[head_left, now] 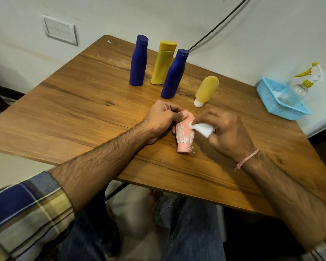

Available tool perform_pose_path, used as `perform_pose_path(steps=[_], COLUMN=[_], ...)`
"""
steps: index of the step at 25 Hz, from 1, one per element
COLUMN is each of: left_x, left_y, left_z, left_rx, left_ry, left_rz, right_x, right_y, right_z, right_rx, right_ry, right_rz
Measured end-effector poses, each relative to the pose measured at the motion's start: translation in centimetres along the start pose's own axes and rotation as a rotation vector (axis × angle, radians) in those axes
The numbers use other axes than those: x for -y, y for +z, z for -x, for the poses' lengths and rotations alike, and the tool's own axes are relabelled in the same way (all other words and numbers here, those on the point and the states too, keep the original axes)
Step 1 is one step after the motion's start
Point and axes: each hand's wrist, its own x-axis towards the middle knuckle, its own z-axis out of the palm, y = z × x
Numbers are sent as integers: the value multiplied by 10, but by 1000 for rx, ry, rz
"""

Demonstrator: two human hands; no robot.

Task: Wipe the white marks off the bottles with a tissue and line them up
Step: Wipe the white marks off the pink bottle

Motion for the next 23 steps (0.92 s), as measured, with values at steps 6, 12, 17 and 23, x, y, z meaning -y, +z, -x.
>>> perform_pose_path(steps=[6,12,17,23], left_x=[-1,-1,0,4], left_y=[0,1,1,0], left_z=[0,0,-1,-4], left_rx=[-3,-32,-43,-47], left_ry=[2,13,10,18], left_rz=[1,-31,-48,-52], right_x=[4,6,10,14], right_y=[4,10,12,12], right_z=[6,17,23,23], right_rx=[46,69,2,-55], right_ry=[-62,-93,-76,5], right_rz=[1,15,-11,-19])
